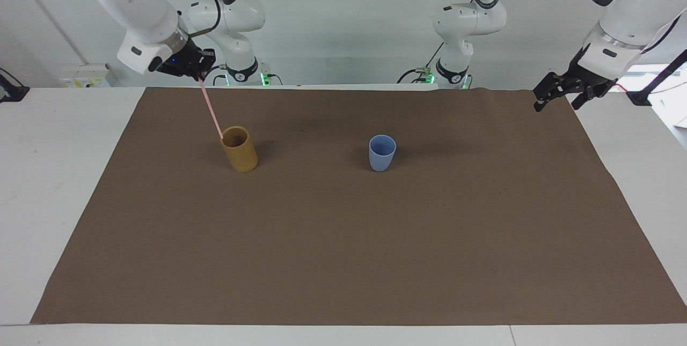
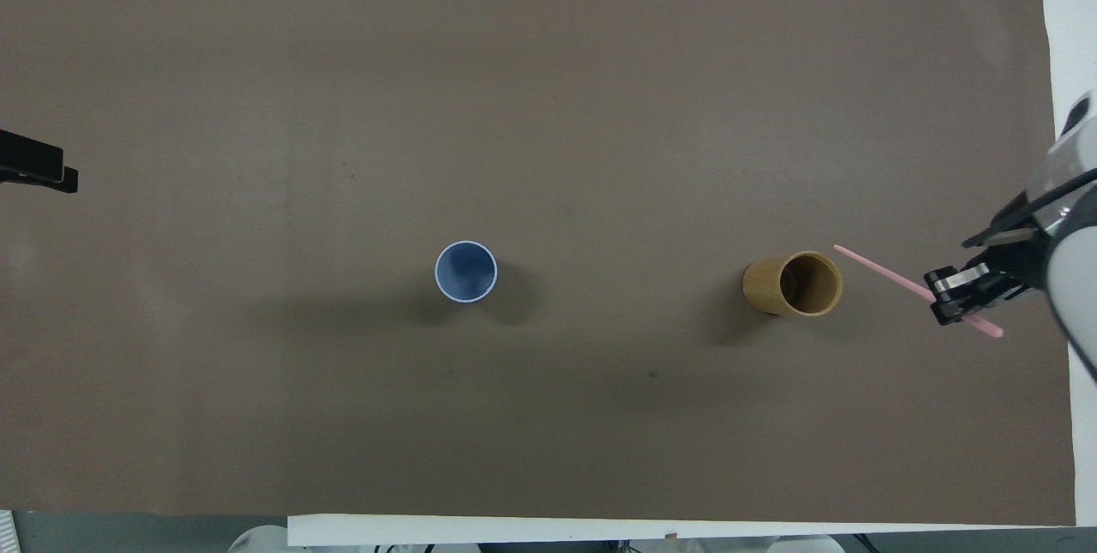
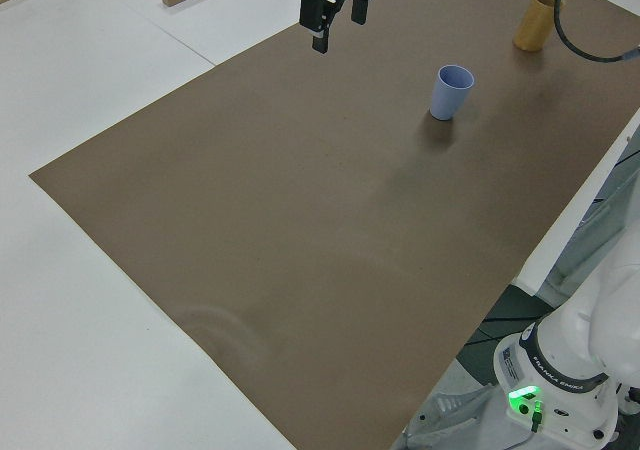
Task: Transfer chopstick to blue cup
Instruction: 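Carry the chopstick with the right gripper over the blue cup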
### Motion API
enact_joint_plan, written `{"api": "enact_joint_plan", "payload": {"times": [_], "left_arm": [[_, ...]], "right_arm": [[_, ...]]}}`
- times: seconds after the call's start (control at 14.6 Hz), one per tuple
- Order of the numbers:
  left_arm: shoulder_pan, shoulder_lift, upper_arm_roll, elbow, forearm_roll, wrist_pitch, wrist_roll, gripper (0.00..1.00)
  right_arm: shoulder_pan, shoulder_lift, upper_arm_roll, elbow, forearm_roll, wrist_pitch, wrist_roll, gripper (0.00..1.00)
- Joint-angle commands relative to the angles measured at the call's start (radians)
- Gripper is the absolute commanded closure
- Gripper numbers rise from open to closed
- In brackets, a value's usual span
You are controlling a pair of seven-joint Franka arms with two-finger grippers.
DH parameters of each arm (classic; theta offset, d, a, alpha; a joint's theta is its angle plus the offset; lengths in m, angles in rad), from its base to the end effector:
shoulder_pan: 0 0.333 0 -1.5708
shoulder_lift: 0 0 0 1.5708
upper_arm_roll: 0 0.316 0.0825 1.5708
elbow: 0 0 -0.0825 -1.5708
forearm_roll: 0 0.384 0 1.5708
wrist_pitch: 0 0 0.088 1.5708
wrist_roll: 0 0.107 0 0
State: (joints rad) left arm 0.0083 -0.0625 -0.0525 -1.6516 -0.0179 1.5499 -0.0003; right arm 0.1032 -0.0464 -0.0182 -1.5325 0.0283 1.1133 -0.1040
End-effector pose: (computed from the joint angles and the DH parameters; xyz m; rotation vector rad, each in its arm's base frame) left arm 0.5312 -0.0263 0.6186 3.1265 -0.0684 -0.0619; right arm 0.4843 0.0449 0.6355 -3.0414 -0.3004 0.5759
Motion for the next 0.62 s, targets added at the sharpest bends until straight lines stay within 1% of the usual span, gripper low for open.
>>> {"api": "enact_joint_plan", "payload": {"times": [0.0,0.07,0.14,0.27,0.34,0.48,0.55], "left_arm": [[0.001,-0.008,0.003,-0.005,0.01,-0.01,0.014,0.0],[0.001,-0.008,0.003,-0.005,0.01,-0.01,0.014,0.0],[-0.001,-0.007,0.003,-0.005,0.01,-0.01,0.014,0.0],[-0.001,-0.008,0.003,-0.005,0.01,-0.01,0.014,0.0],[-0.001,-0.008,0.003,-0.005,0.01,-0.01,0.014,0.0],[0.001,-0.008,0.003,-0.005,0.01,-0.01,0.014,0.0],[-0.001,-0.008,0.003,-0.005,0.01,-0.01,0.014,0.0]], "right_arm": [[0.048,0.158,0.026,0.268,0.117,-0.118,0.209,1.0],[0.076,0.175,0.04,0.302,0.184,-0.11,0.334,1.0],[0.119,0.18,0.047,0.31,0.255,-0.081,0.483,1.0],[0.241,0.18,0.05,0.304,0.372,0.07,0.787,1.0],[0.309,0.183,0.052,0.289,0.401,0.17,0.925,1.0],[0.41,0.22,0.052,0.269,0.429,0.287,1.087,1.0],[0.441,0.246,0.052,0.267,0.45,0.342,1.142,1.0]]}}
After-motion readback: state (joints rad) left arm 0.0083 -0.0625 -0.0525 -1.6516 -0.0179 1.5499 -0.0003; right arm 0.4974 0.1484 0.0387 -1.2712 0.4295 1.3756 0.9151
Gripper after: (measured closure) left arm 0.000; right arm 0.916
